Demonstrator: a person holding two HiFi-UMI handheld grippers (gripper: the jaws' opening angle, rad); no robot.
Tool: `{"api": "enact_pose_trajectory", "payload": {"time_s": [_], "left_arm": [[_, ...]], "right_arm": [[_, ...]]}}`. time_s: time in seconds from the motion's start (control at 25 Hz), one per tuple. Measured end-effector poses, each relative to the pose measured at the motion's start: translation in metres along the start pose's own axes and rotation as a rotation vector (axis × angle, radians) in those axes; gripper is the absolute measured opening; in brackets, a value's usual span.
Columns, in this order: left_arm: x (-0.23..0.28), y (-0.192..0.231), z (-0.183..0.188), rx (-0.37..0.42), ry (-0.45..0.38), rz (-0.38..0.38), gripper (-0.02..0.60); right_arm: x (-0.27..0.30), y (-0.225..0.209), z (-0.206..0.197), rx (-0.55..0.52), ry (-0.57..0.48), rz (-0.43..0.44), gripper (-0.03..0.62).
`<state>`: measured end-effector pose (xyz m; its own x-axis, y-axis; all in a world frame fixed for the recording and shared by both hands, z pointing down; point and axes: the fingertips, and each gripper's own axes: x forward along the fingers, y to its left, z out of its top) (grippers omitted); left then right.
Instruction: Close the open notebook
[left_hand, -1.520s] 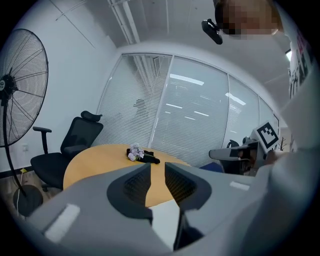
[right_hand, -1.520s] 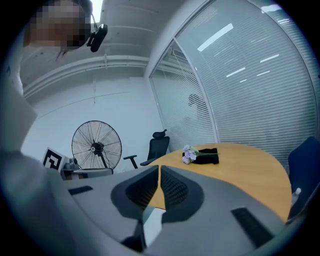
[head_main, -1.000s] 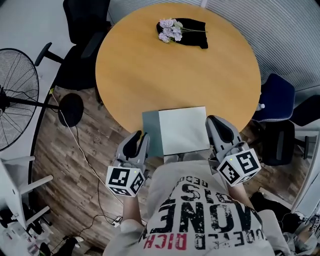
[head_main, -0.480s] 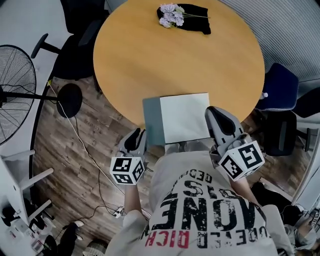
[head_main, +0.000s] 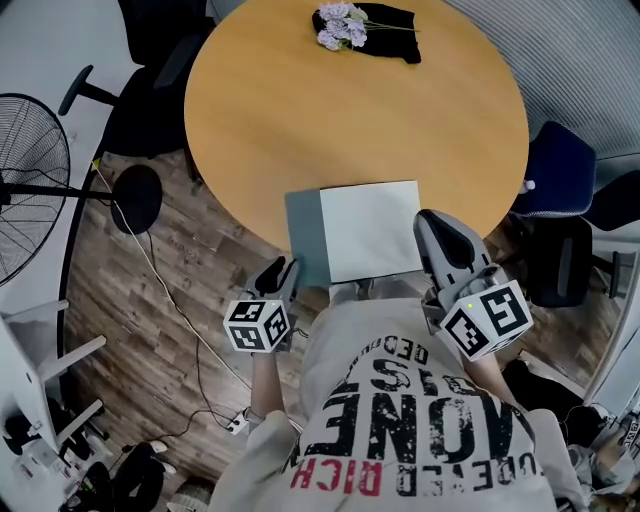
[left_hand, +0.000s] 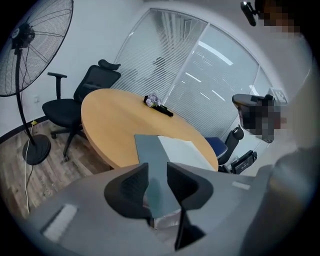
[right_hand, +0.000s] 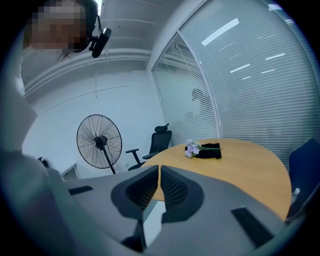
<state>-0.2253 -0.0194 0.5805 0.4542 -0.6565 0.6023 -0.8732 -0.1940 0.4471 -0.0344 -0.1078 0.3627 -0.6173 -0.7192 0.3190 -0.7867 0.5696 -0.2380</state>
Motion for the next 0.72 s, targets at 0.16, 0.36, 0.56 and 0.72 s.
{"api": "enact_pose_trajectory", "payload": {"time_s": [0.16,0.36,0.56,0.72], "left_arm": [[0.007,0.005,-0.014,0.029,0.055,0.005,0.126],[0.017,0.007,-0.029,-0.026,0.108,-0.038,0.126],[0.028,0.007,-0.046,-0.05,0.189,-0.079,0.149],[0.035,0.009,-0.054,-0.065,0.225,-0.095,0.163]], "right_arm": [[-0.002,-0.001,0.0,0.001,0.003,-0.013,0.02],[-0.005,-0.005,0.002,-0.005,-0.003,-0.035,0.02],[-0.005,-0.005,-0.001,0.003,0.0,-0.044,0.02],[-0.006,-0.004,-0.002,0.006,0.004,-0.052,0.02]]}}
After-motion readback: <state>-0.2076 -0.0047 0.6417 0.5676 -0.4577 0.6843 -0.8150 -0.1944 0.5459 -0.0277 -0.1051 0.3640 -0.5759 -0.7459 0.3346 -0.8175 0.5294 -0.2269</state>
